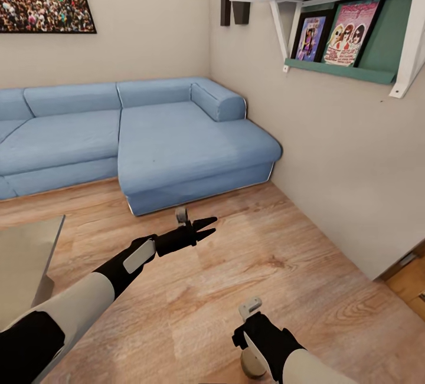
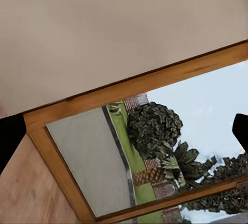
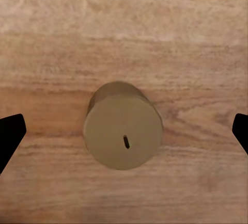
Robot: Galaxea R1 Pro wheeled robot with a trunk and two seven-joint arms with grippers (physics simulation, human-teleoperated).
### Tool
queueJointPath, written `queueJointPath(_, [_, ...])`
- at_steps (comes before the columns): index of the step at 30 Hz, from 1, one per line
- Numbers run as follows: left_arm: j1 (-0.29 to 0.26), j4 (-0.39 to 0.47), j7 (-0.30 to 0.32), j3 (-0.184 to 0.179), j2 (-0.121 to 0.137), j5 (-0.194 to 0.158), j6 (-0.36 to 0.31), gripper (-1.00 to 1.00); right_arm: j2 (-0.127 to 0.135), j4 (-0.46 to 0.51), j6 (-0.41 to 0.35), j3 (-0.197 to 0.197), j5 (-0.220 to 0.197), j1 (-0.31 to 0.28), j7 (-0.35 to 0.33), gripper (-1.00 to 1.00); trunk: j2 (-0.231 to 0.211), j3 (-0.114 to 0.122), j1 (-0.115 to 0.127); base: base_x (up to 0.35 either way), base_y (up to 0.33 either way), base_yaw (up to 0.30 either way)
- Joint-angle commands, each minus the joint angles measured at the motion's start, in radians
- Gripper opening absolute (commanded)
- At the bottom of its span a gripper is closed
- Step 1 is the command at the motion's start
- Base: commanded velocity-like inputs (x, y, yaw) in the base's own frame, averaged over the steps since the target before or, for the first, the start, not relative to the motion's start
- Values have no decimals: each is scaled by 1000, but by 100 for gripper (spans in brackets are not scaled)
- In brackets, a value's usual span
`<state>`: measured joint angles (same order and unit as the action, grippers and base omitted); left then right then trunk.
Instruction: Place each of the two pumpkins and all three candles from the living room inside a cabinet in the living room (use any cabinet), then make sure every cabinet is closed, and position the cauldron so it is next to a table in the living room.
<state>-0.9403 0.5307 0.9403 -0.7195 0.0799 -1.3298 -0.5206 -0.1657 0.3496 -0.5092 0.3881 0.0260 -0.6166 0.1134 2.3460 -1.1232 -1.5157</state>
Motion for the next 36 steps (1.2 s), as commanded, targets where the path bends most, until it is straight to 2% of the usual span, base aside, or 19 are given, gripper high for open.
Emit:
queueJointPath(1, [0,0,0,0,0,0,0,100,0,0,1,0,0,0,0,100,7,-3,-4,0,0,0])
queueJointPath(22, [0,3,0,0,0,0,0,100,0,6,24,0,2,0,0,100,154,-69,-84,0,0,0])
queueJointPath(36, [0,3,0,0,0,0,-1,100,1,12,20,0,2,0,1,100,157,-123,-91,0,0,0])
